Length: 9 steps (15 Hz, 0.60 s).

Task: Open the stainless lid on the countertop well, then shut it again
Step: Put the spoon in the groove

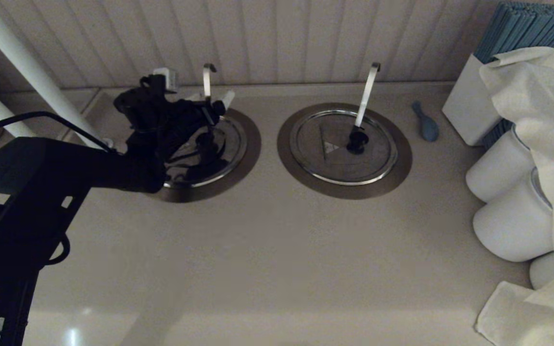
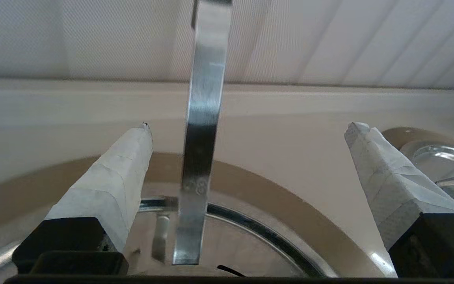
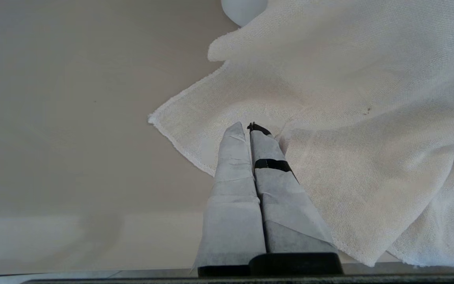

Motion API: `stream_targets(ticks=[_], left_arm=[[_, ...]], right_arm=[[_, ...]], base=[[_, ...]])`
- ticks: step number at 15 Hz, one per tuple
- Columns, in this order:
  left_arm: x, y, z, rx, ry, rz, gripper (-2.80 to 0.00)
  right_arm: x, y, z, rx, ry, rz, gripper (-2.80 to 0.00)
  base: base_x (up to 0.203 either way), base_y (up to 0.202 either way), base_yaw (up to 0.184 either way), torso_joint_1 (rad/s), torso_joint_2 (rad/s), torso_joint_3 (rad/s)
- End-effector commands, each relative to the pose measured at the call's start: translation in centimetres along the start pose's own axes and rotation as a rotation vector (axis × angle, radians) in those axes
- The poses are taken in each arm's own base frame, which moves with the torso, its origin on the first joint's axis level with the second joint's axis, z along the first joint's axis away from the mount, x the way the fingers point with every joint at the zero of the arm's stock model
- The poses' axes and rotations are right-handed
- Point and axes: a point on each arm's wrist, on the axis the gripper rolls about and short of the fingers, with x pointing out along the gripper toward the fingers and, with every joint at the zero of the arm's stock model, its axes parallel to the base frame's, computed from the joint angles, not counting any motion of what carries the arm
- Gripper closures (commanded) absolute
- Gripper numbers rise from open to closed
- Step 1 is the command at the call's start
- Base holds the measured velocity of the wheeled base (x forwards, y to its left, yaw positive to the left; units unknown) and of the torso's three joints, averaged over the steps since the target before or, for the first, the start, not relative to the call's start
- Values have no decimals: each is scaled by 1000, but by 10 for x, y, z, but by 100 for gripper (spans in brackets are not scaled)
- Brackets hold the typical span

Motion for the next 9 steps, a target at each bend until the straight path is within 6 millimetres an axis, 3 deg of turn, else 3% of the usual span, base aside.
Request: stream_targets(ticks=[1, 6, 9], left_arm=[[1, 1, -6, -5, 6, -3, -280], [2, -4, -9, -14, 14, -18, -280], [1, -15, 1, -48, 2, -43, -280]], right_arm=[[0, 0, 0, 0, 0, 0, 0], [0, 0, 0, 0, -1, 1, 0], [0, 0, 0, 0, -1, 0, 0]], base=[[0, 0, 0, 0, 0, 0], [0, 0, 0, 0, 0, 0], [0, 0, 0, 0, 0, 0]])
